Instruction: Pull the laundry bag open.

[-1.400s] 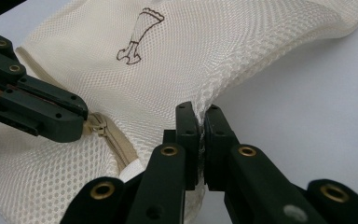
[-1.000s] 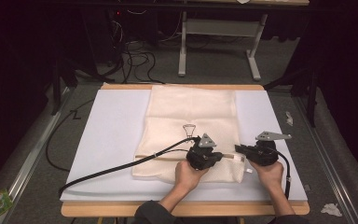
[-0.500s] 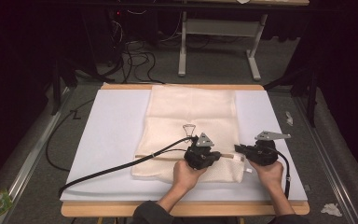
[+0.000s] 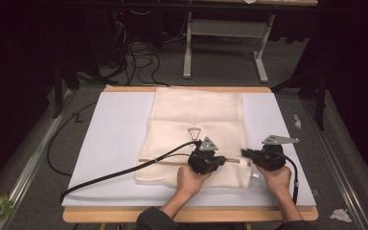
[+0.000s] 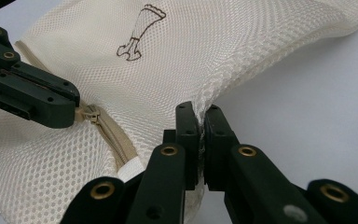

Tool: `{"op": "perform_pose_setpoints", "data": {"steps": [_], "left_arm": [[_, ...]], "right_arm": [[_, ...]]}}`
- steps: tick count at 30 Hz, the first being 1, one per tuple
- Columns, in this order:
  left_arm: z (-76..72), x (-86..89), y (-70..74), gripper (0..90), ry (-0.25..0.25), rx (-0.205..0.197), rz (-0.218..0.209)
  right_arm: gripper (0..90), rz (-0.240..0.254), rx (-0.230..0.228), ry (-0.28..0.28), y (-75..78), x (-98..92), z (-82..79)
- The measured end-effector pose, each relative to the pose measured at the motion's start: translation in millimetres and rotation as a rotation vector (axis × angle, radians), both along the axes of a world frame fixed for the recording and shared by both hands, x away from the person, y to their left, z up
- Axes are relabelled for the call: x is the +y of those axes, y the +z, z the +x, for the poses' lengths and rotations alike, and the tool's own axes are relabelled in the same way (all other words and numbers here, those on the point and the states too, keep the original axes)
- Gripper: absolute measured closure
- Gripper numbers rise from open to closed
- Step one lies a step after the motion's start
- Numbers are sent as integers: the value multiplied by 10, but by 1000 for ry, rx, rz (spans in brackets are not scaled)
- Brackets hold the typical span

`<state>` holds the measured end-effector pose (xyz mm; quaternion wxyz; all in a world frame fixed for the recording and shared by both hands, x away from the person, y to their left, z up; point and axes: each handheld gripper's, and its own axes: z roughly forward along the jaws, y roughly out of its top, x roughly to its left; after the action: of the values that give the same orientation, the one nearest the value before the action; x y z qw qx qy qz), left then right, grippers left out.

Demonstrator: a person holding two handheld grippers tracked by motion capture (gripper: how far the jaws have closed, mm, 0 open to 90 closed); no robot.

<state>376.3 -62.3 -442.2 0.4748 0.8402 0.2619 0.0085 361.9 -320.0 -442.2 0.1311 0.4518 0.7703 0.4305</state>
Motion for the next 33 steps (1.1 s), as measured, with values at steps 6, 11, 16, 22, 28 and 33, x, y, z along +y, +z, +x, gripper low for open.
{"op": "perform_pose_setpoints", "data": {"steps": [6, 11, 16, 22, 28, 33], "left_arm": [[5, 24, 3, 870, 5, -6, 10], [19, 71, -2, 871, 13, 3, -4], [9, 105, 11, 870, 14, -7, -2], [9, 192, 23, 870, 29, -8, -9], [2, 263, 70, 870, 38, -28, 1], [12, 365, 94, 871, 60, -35, 1]], "right_arm": [[880, -3, 1, -4, -3, 5, -10], [881, 7, 8, -11, -3, -34, -16], [881, 5, 0, -9, -9, -26, -12], [880, 10, 6, -14, -17, -34, -9], [880, 11, 6, -24, -25, -35, -7], [879, 9, 12, -37, -40, -47, 5]]}}
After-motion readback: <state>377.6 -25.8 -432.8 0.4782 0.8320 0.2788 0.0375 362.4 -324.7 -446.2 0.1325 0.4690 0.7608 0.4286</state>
